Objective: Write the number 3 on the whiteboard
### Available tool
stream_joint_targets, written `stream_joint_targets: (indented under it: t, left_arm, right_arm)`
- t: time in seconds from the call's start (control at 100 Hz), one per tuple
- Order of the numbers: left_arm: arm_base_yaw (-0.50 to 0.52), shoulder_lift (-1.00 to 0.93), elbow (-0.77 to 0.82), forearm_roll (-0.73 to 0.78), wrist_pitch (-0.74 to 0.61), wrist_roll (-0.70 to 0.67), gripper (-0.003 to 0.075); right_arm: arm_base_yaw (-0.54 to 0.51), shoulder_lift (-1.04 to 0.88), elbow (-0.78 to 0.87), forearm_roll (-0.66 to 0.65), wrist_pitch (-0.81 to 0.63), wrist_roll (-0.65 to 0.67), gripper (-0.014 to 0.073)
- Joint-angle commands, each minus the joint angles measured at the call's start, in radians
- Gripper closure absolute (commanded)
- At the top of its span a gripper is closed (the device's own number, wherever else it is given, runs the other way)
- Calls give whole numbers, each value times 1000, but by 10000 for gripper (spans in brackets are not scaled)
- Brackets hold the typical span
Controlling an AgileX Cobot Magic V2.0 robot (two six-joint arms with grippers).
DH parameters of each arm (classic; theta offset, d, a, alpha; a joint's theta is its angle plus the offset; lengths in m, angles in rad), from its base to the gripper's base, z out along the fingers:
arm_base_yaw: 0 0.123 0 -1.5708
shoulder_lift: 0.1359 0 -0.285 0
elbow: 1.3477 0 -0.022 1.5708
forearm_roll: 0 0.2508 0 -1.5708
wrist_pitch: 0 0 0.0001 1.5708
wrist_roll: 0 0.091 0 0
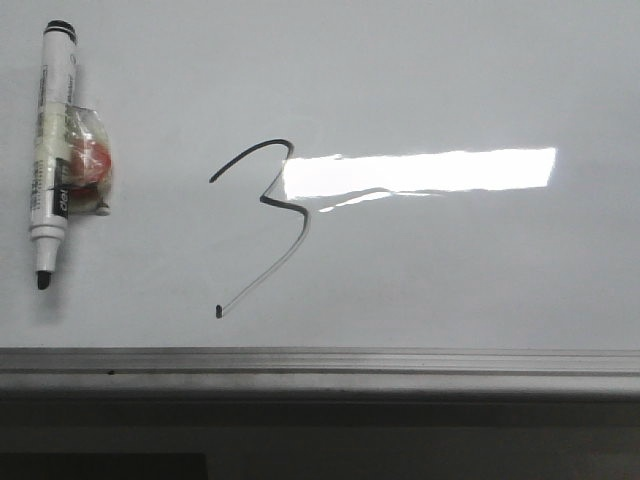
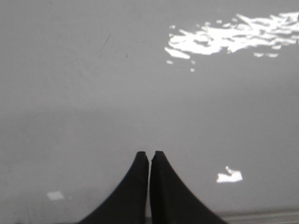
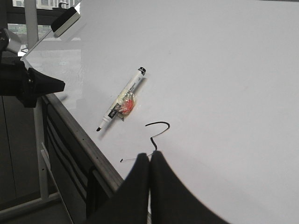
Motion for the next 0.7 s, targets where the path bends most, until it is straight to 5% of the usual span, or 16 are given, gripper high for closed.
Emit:
stream_joint_targets:
  t: [0.0,0.69]
  left_arm:
    - [2,-25,35,51,-7,-46,741]
    - [2,-25,35,49,7,-49,741]
  right_arm:
    - [-6,7,-25,6,-69,0,645]
    - [-6,7,-25,6,-69,0,645]
